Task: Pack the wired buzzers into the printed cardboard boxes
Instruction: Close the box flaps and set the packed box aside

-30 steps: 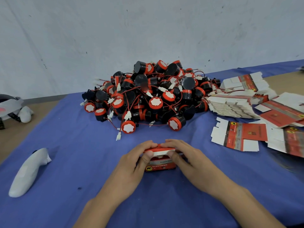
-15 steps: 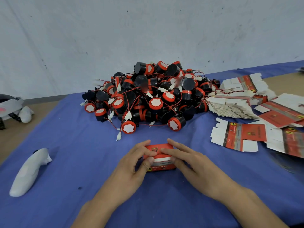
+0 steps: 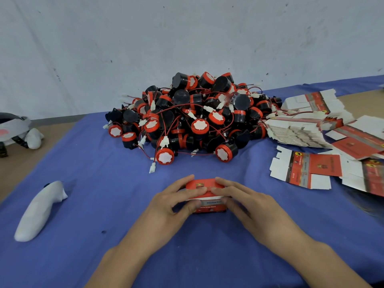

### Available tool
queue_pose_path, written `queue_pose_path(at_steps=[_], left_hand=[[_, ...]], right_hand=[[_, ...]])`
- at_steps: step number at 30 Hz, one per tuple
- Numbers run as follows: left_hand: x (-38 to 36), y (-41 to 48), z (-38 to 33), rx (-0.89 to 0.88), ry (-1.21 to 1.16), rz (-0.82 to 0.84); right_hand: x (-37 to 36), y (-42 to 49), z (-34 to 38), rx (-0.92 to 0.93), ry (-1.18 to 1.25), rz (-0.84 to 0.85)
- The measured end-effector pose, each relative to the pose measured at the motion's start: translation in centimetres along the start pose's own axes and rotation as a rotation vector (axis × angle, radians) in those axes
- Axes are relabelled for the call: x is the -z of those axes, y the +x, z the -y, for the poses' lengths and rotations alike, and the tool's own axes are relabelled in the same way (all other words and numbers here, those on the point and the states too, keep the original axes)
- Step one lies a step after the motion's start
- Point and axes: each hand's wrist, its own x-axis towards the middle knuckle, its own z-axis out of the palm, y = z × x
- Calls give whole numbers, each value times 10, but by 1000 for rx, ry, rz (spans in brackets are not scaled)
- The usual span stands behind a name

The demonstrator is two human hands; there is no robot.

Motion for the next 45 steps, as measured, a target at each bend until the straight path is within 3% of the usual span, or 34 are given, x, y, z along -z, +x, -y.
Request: queue_pose_path(at_steps=[9,14,20,23,27,34,39,45], left_hand=[[0,0,-1,-45,120,-17],[-2,-1,-2,-140,236,-39],[-11,-1,-3,7,-81,-109],[-9,0,1,99,-109,-77],[-5,3,-8,165,-242,-53],[-27,18,-43,210,-541,-334],[-40,30,-59,118,-509,-492],[-43,40,-64,122,-541,-555]], right_hand=[[2,1,3,-7,15,-6],[-2,0,6,57,-80,-114],[-7,0,-3,-27,-4,-72],[-10,5,-6,-113,140,22],[-9,13,0,-179,438,-4],[-23,35,41,-301,993,-224],[-24,46,55,-366,1161,-351],[-23,54,53,-393,1184,-411]])
